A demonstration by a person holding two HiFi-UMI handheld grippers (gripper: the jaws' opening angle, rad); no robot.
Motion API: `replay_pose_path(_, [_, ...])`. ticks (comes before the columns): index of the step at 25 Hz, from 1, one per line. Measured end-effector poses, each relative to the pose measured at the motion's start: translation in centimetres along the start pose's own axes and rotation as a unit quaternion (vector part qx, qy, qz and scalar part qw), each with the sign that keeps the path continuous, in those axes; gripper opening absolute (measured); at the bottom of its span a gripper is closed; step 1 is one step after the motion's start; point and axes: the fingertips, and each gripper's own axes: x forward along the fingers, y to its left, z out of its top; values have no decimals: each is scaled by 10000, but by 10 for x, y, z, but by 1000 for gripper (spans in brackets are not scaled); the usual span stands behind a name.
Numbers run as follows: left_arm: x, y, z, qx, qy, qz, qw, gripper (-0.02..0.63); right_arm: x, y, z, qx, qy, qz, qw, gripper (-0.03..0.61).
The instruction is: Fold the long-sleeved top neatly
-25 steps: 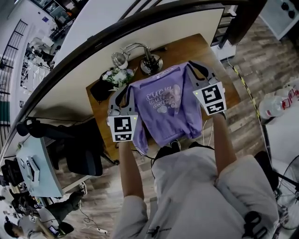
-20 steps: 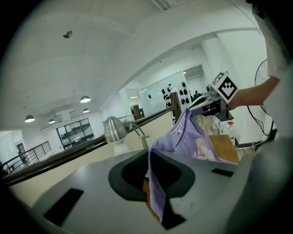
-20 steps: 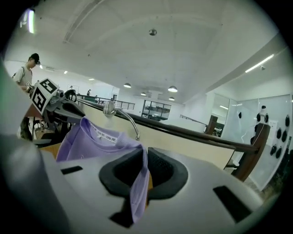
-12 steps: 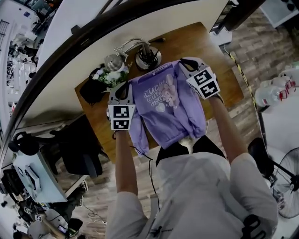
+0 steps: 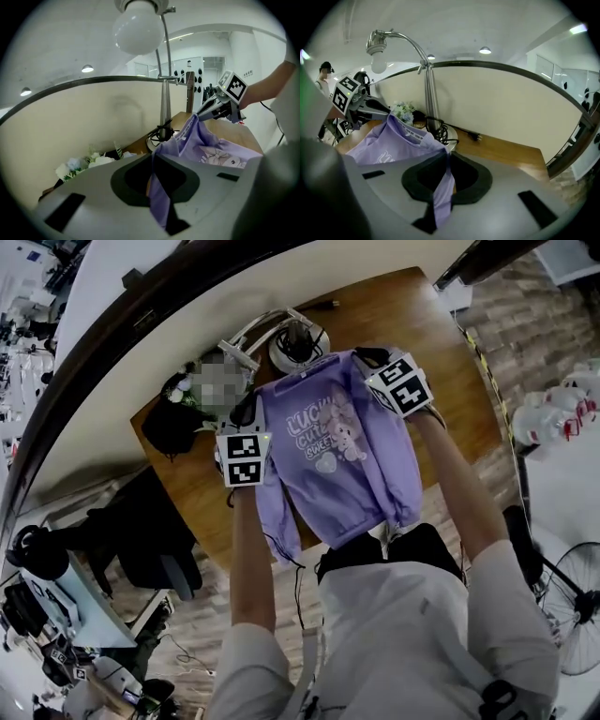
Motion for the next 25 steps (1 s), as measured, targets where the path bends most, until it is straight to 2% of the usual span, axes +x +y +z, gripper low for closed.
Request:
replay_pose_path(6, [21, 10, -16, -169, 187, 143, 9996, 41, 29, -6, -11, 63, 332, 8, 9994, 48])
replay_pose_path(11, [13, 13, -13, -310, 122, 321, 9989, 41, 27, -7, -2, -63, 280, 26, 9996, 101])
replay_pose_path(19, [-42, -3, 4, -338, -153, 834, 9958, 41, -12, 5, 9, -270, -195, 130, 9994, 100])
replay_pose_path(25, [-96, -46, 12, -316, -334, 1203, 9917, 41, -58, 23, -15, -503, -393, 334, 9974, 100])
